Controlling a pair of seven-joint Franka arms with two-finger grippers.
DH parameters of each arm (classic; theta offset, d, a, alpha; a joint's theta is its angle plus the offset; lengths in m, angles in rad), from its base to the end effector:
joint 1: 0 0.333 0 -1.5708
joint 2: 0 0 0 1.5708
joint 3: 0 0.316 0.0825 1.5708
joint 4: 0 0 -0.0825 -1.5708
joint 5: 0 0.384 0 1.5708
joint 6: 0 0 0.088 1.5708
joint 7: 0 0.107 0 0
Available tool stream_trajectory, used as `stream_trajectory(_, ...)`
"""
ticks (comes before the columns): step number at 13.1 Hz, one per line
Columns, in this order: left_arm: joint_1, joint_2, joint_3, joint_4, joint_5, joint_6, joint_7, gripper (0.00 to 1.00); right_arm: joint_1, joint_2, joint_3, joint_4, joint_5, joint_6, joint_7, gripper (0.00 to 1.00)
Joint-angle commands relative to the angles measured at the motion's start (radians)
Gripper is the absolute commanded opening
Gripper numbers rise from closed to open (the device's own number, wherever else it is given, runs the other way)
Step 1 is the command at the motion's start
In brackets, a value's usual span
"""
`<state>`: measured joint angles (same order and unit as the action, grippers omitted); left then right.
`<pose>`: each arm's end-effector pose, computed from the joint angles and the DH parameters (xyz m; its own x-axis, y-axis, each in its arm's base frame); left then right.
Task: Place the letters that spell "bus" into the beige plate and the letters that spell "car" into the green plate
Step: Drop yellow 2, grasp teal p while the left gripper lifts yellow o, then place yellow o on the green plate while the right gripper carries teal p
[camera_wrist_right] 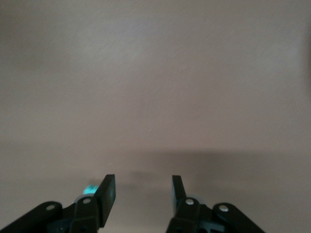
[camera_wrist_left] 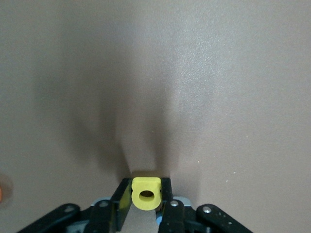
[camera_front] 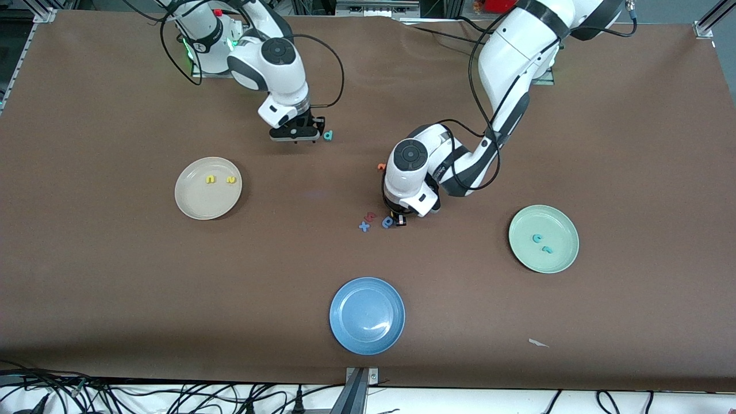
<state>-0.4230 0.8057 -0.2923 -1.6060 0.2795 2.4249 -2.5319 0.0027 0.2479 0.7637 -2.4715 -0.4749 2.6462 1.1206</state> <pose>0.5436 -0.4355 0.1738 -0.1290 0.9901 -0.0563 0.9913 0.1303 0.0204 0.3268 0.3476 0.2236 0.9969 0.0473 0.0623 0.0467 -0.9988 0.0110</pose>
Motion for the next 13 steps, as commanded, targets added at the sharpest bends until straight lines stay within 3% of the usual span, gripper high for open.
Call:
stream_trajectory(1,-0.01,0.035,0.007,0.018,0.035,0.003,-0.021,0.23,0.054,0.022,-0.006,0.009,0.007,0.017,0.07,0.55)
stream_trajectory(4,-0.003,0.033,0.007,0.018,0.04,0.003,-0.012,0.13,0.117,0.097,-0.014,0.054,-0.02,0.034,0.145,0.55)
stream_trajectory(6,0.0,0.026,0.01,0.034,0.038,-0.004,0.04,0.11,0.123,0.112,-0.018,0.062,-0.028,0.034,0.145,0.55)
stream_trajectory(7,0.003,0.02,0.018,0.037,0.041,-0.009,0.07,0.11,0.123,0.12,-0.018,0.063,-0.036,0.034,0.145,0.6)
stream_trajectory(9,0.038,-0.003,0.028,0.043,0.044,-0.024,0.171,0.08,0.123,0.125,-0.041,0.063,-0.114,0.034,0.146,0.9)
stream_trajectory(13,0.121,-0.04,0.012,0.061,0.026,-0.142,0.475,0.05,0.123,0.158,-0.046,0.069,-0.134,0.038,0.146,0.9)
